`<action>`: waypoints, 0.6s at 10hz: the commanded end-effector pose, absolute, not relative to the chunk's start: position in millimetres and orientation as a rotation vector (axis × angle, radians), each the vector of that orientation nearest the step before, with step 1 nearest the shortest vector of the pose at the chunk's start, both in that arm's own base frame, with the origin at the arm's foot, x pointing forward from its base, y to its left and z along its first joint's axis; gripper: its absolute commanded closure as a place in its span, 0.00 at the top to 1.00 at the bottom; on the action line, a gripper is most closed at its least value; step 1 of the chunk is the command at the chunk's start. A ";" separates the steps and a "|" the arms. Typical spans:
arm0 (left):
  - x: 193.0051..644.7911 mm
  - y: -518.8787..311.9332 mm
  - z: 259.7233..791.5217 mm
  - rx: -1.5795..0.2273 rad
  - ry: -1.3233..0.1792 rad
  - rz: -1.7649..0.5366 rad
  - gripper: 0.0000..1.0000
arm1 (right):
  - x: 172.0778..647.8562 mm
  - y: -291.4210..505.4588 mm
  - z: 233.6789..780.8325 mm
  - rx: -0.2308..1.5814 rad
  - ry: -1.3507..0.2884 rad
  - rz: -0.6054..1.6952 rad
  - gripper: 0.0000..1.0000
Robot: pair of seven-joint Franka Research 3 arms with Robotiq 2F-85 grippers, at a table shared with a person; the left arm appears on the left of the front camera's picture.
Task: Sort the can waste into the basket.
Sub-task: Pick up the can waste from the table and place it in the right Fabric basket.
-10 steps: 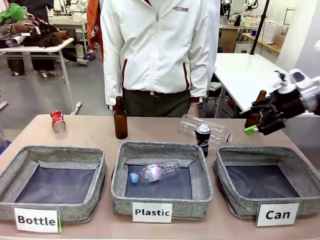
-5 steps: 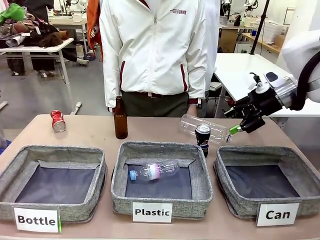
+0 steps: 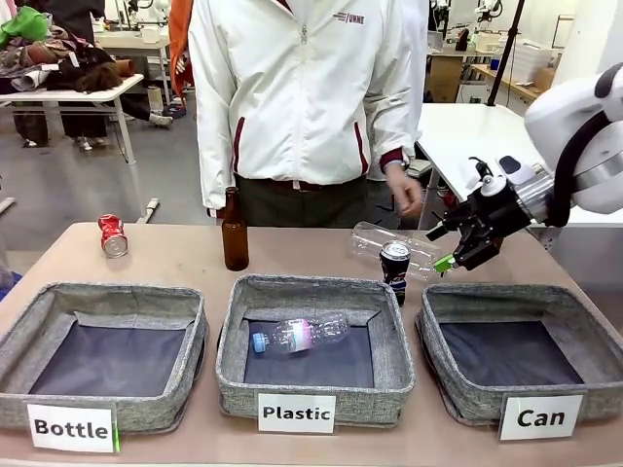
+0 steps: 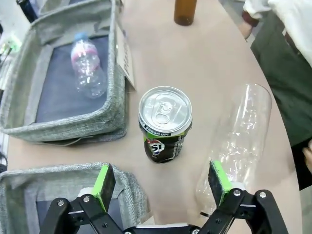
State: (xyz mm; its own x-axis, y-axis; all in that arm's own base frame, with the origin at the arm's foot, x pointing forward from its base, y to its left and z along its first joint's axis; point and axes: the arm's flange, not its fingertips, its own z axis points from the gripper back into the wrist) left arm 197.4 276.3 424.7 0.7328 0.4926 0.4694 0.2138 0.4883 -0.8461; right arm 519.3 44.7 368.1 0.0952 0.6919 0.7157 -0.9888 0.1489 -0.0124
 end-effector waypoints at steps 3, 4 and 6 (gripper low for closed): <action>197.6 276.6 426.2 -1.079 -0.791 0.176 1.00 | 460.9 6.2 408.1 0.522 -0.743 1.214 1.00; 197.6 276.6 426.2 -1.079 -0.791 0.176 1.00 | 420.1 -24.2 430.5 0.502 -0.755 1.097 1.00; 197.6 276.6 426.2 -1.079 -0.791 0.176 1.00 | 342.5 -72.1 448.5 0.622 -0.698 0.884 1.00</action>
